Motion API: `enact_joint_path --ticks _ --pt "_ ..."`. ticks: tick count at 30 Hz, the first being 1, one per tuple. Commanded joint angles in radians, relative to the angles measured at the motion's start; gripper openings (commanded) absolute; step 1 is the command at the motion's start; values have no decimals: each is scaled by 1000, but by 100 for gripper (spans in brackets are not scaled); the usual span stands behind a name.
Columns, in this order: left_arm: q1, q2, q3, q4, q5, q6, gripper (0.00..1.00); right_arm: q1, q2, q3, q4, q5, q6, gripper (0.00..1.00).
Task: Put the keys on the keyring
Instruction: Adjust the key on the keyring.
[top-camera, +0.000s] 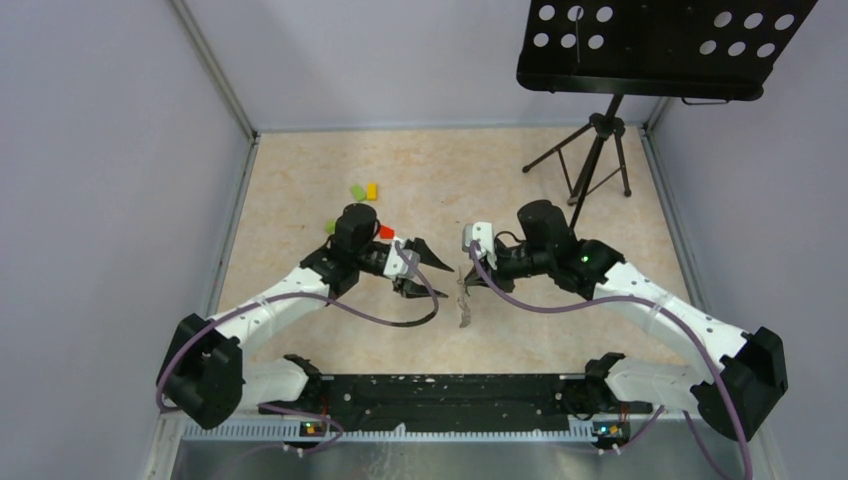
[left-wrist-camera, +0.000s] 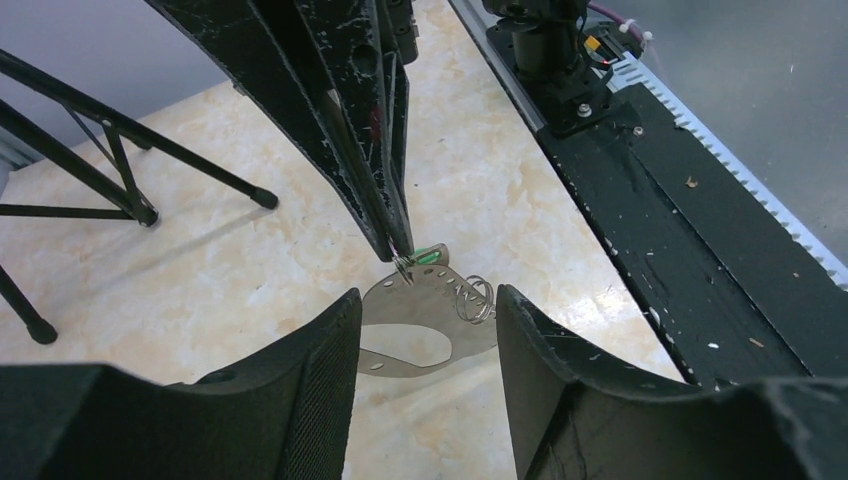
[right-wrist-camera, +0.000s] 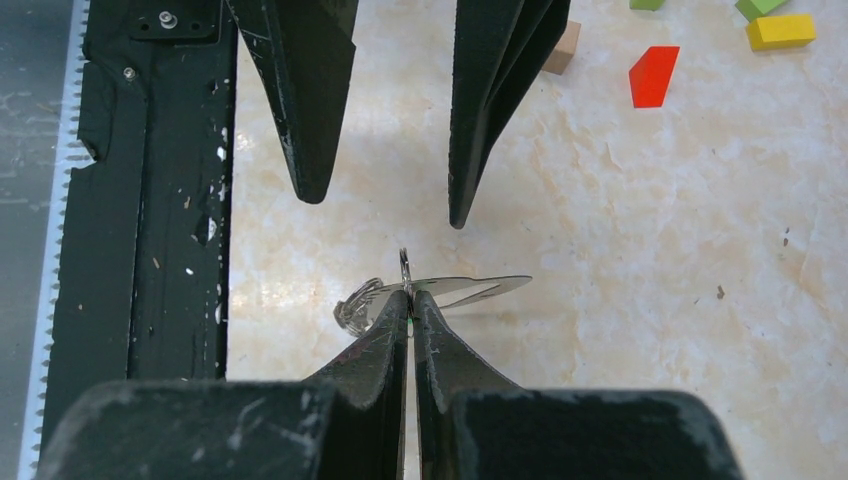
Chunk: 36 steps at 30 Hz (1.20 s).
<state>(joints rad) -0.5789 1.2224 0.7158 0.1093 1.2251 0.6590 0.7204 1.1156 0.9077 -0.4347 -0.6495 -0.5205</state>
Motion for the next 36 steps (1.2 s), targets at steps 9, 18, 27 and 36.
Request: enact_joint_path --ticks 9,18,27,36 --pt "-43 52 0 176 -49 -248 49 10 4 6 58 -28 8 0" --pt "-60 72 26 187 -72 -293 39 10 6 3 61 -12 10 0" --pt "-62 79 38 217 -94 -334 33 10 19 7 57 -7 12 0" --pt "-68 102 54 216 -115 -339 27 9 19 9 58 -3 16 0"
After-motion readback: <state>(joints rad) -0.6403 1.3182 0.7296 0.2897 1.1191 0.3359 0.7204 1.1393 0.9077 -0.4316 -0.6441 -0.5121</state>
